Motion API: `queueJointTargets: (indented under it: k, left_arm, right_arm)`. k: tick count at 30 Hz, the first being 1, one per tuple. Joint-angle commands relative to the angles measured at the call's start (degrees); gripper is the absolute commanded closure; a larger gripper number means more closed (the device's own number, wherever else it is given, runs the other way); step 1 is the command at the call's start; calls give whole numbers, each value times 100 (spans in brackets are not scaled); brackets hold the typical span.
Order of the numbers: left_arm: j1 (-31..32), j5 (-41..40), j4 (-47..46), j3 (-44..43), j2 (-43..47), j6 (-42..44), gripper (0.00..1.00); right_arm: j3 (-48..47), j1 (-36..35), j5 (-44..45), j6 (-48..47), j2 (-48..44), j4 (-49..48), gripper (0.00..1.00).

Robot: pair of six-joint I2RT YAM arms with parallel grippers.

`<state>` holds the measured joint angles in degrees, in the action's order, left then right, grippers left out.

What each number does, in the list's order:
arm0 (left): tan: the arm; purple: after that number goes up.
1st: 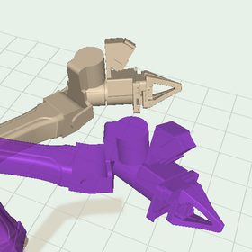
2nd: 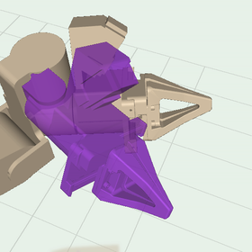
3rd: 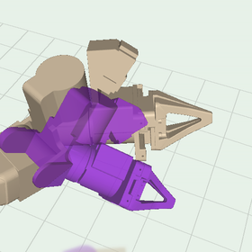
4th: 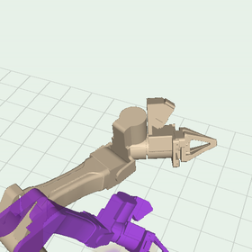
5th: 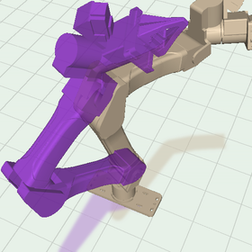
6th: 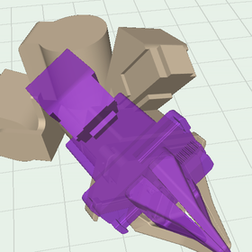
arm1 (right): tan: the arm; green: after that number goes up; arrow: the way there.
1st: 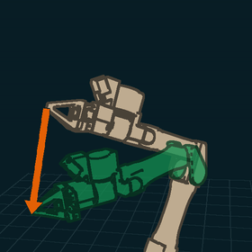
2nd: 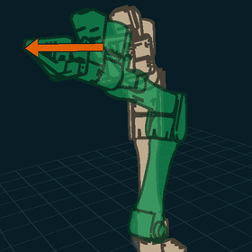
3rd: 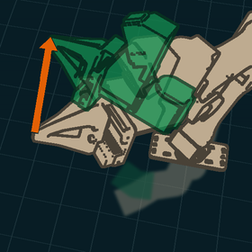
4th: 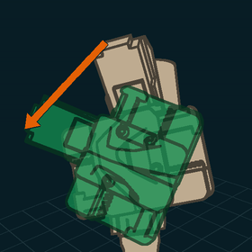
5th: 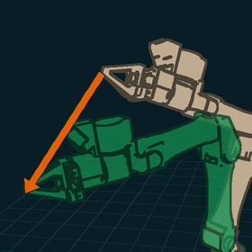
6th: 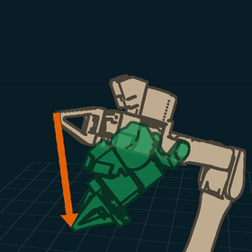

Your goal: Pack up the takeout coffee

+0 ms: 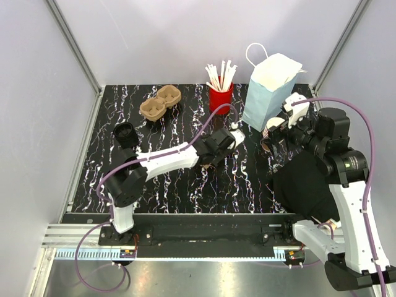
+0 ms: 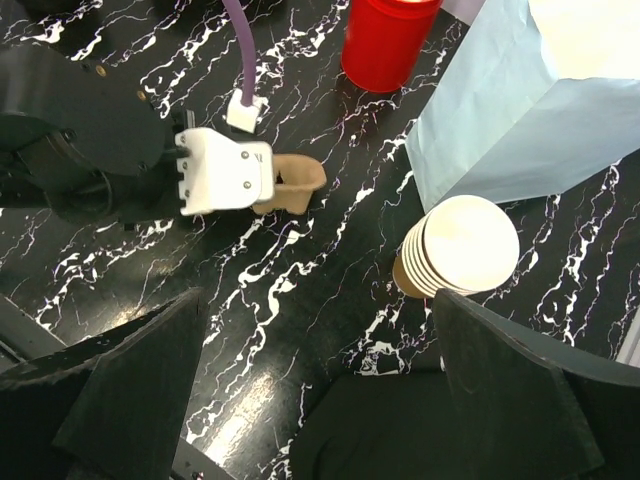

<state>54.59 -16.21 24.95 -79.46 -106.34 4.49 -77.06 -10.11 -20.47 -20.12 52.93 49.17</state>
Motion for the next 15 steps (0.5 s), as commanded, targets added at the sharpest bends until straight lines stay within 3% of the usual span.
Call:
queueJointTargets:
  k: [1,5,6,12,15]
  left_arm:
    - [175,-120,-78,-237,-114,-212,84]
    - [201,38,-43,-280,-80,-247,65]
    - [201,100,-43,-280,-36,-247,54]
    - [201,381,-34,-298,386,-212,15]
    - [158,408,-60,-272,720,-80,5]
  right_arm:
    - [-2,-26,-80,70,-221,22,0]
    - [-37,-26,-98,78,-274,128,0]
    - [-46,-26,-98,78,-274,163,0]
    - [-90,-26,-168,201,-257,216,0]
    - [-108,-26,-264,315,-117,225,0]
